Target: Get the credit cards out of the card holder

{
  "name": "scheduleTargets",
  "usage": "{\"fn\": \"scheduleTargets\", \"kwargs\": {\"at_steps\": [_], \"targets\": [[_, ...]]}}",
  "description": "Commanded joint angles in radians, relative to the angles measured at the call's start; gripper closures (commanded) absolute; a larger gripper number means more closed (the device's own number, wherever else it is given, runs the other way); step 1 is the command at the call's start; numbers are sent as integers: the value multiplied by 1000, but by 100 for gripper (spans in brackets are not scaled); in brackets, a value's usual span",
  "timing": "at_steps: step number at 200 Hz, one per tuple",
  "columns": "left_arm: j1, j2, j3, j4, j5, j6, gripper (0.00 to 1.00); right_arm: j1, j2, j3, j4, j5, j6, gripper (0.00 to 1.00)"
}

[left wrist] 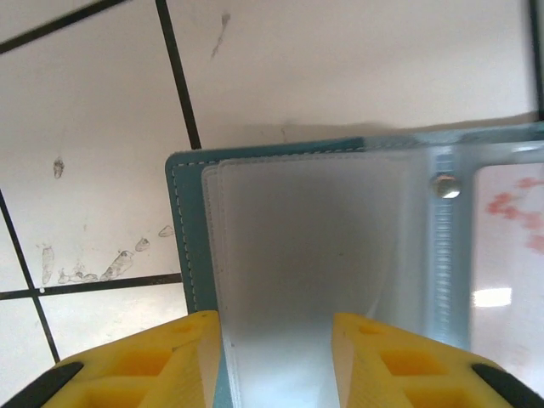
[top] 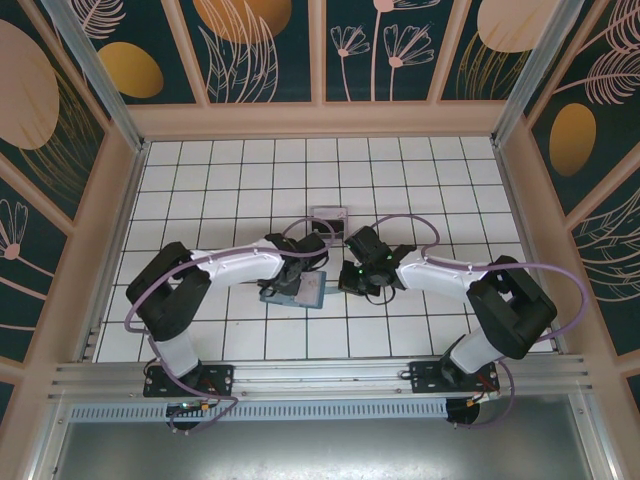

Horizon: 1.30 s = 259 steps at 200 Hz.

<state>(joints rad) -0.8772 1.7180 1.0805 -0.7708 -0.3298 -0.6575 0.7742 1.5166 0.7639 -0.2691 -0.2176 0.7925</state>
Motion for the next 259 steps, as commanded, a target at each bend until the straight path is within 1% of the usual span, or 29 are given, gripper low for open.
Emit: {"fn": "scheduleTargets", "kwargs": {"at_steps": [1,38,55,74,111,141,161,176,198,209,239,259], "targets": [[-6,-90,-1,52,57,7,58,-3,-3,35,-33,27,-15,93],[2,-113,23,39,63,1,58,-3,-2,45,-43,27,-23,93],[10,-123,28,58,90,1,59,-4,-4,52,-54,36,-30,93],[27,-149,28,106,160,0,62,-11,-7,57,-64,40,-38,93],[77,-184,12,198,310,-10,63,-23,-17,66,-82,49,-51,93],[96,-173,-33,311,443,-41,66,-32,-17,79,-100,58,-63,93],[101,-148,-86,416,530,-77,67,-35,-12,91,-119,77,-71,93],[106,-126,-133,484,573,-102,68,-36,-4,107,-143,100,-77,93],[118,-118,-183,547,599,-127,68,-37,-2,128,-168,112,-84,92],[131,-130,-214,579,608,-140,68,-36,-6,144,-180,112,-86,89],[158,-162,-293,663,641,-173,68,-36,-17,201,-238,137,-91,72],[163,-169,-328,698,653,-184,68,-32,-28,226,-245,128,-84,68]]}}
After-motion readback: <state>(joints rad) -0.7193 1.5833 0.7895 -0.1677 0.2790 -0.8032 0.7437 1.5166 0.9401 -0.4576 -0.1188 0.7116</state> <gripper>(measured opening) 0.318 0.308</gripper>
